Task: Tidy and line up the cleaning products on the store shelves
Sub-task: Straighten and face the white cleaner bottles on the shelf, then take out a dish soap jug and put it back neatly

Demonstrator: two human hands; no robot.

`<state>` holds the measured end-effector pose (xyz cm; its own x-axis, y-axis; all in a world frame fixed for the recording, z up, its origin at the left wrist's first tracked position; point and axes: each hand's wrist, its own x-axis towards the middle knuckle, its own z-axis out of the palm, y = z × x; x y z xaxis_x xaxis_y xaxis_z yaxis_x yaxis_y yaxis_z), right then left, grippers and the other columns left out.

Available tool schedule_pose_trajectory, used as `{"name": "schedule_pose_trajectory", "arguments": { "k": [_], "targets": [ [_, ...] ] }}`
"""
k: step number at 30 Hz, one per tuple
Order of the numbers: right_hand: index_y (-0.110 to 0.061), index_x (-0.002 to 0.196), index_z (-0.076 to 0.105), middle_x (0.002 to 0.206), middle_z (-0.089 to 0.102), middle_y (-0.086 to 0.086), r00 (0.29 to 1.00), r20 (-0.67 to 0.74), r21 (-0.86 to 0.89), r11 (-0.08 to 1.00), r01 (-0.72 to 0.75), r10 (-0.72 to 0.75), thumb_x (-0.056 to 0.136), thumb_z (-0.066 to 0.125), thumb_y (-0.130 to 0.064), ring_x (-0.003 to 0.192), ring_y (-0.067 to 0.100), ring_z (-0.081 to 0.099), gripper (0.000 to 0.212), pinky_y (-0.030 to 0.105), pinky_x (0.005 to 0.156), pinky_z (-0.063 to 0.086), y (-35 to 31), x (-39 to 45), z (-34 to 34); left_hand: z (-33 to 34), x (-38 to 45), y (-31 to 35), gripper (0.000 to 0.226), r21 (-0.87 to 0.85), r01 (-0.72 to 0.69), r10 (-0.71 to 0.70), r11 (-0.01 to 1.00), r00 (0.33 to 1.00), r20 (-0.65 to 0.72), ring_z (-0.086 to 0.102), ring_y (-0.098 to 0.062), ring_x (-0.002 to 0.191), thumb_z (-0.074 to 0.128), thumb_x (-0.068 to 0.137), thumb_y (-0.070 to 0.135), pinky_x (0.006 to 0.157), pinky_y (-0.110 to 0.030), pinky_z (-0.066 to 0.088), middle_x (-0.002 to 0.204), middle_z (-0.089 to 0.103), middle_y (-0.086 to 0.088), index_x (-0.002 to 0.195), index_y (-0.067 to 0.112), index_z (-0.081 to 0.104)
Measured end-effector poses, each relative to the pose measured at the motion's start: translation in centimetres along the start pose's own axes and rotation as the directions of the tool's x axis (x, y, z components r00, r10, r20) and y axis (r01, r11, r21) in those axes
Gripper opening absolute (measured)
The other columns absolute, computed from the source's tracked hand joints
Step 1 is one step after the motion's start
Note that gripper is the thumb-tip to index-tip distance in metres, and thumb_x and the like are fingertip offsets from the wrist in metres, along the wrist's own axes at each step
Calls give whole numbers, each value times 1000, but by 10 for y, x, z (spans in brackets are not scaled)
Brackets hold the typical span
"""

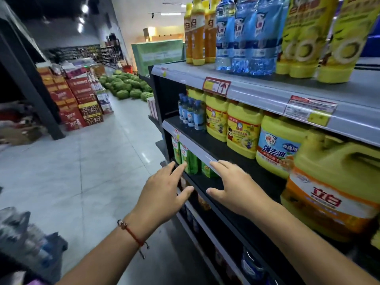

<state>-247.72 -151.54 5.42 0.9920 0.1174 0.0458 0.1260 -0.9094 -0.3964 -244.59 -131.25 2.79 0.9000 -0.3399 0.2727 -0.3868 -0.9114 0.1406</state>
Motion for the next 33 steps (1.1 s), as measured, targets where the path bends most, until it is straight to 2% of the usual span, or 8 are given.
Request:
{"name": "schedule_pose_trajectory", "arguments": {
  "k": [8,12,16,18,22,26,30,33],
  "targets": [
    [-32,159,18,162,30,-2,964,-15,79,962,-263,265,95,59,-48,146,16,33,77,31,115,33,30,-14,3,33,51,37,70,-76,-261,267,962,960,88,39,-22,143,49,95,59,113,-35,36,157,39,-5,155,27,33],
    [-36,160,10,168,9,-10,890,-83,71,894,-443,447,94,58,-51,154,9,7,82,31,125,16,43,-47,-1,46,74,74,74,-83,-459,466,885,869,165,60,-29,111,29,85,66,89,-40,51,124,62,-8,133,16,54],
    [-33,139,45,129,58,-1,723,-112,84,731,-677,682,93,58,-53,127,21,53,52,32,91,47,28,-95,-8,50,73,112,52,-171,-620,643,766,741,193,62,-31,104,49,94,58,84,-38,49,114,67,-9,125,18,59],
    [-27,111,51,99,51,-1,617,-141,52,628,-776,774,93,57,-55,108,25,58,34,35,79,47,22,-120,-10,48,62,132,40,-255,-679,724,688,668,175,64,-29,99,53,95,55,75,-37,45,103,69,-7,107,19,61],
    [-26,97,44,96,46,-2,429,-225,78,455,-887,875,93,58,-52,105,27,54,30,40,85,47,20,-176,-17,46,37,169,38,-368,-735,819,569,545,179,64,-29,88,52,95,56,62,-35,38,85,63,-4,81,21,43],
    [-23,92,42,89,40,-6,275,-301,150,330,-932,913,93,60,-46,96,24,47,29,40,80,44,29,-225,-27,40,17,195,35,-430,-762,862,485,499,88,62,-33,92,52,96,53,64,-36,37,83,58,-4,97,17,51],
    [-22,75,35,82,35,-4,159,-352,218,246,-944,922,91,62,-37,84,27,44,35,37,69,36,46,-255,-45,34,4,225,59,-481,-745,849,462,528,-1,55,-28,122,57,95,49,85,-35,46,135,57,-5,147,26,39],
    [-12,69,40,73,43,4,73,-351,283,180,-942,933,89,64,-26,63,22,43,34,34,57,35,64,-267,-61,40,-1,248,68,-568,-657,817,495,574,48,47,-26,133,59,92,46,102,-35,45,152,41,1,152,35,30]
  ]
}}
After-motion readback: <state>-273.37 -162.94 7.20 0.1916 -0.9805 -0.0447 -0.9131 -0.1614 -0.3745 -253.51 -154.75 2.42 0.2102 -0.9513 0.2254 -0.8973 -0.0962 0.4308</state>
